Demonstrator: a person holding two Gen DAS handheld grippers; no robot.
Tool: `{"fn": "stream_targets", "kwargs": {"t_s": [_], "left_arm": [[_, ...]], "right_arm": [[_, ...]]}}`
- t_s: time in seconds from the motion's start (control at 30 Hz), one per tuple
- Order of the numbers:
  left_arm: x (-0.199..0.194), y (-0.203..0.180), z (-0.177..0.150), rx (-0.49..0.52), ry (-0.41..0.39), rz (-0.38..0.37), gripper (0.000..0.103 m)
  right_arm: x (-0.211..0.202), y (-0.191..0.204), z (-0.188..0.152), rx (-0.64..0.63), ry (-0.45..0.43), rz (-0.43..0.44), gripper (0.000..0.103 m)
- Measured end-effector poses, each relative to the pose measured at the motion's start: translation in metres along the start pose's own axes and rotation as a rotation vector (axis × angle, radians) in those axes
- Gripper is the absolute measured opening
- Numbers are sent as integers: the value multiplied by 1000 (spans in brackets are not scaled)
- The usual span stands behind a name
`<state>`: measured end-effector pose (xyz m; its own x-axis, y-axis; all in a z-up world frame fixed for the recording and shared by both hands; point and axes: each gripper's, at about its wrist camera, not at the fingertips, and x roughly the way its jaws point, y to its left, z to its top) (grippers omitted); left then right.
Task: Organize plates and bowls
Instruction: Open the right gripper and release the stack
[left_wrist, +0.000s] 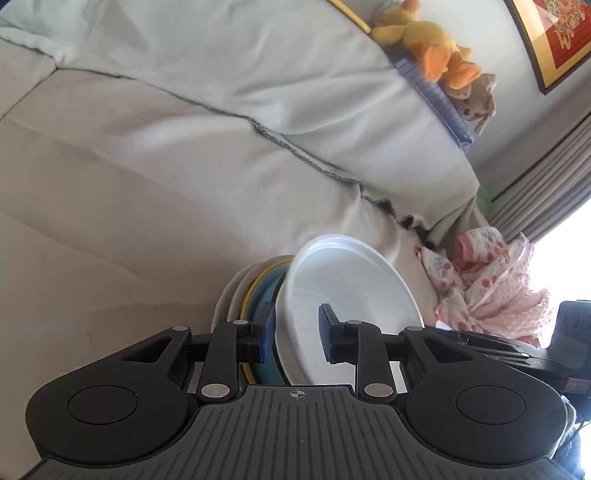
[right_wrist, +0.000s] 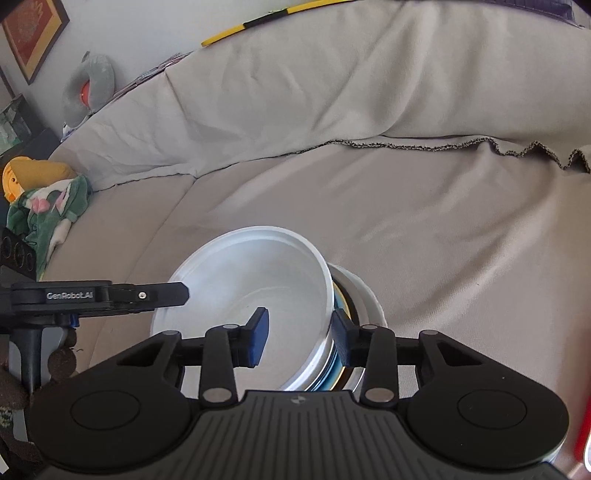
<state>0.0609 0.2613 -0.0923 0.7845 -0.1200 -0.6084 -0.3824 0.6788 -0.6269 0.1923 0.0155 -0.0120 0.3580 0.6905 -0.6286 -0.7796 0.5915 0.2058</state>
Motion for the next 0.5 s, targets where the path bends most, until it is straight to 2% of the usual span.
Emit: {"fn": "stream_targets", "kwargs": {"t_s": [0.17,0.5], "left_arm": [[-3,1,-2,5,-4,-13,27],[-22,0,0,-4,-88,-79,27]], "right_arm": [[1,10,-6,-60,0,-37,37],[4,-5,-9,-13,4,-76,36]]}}
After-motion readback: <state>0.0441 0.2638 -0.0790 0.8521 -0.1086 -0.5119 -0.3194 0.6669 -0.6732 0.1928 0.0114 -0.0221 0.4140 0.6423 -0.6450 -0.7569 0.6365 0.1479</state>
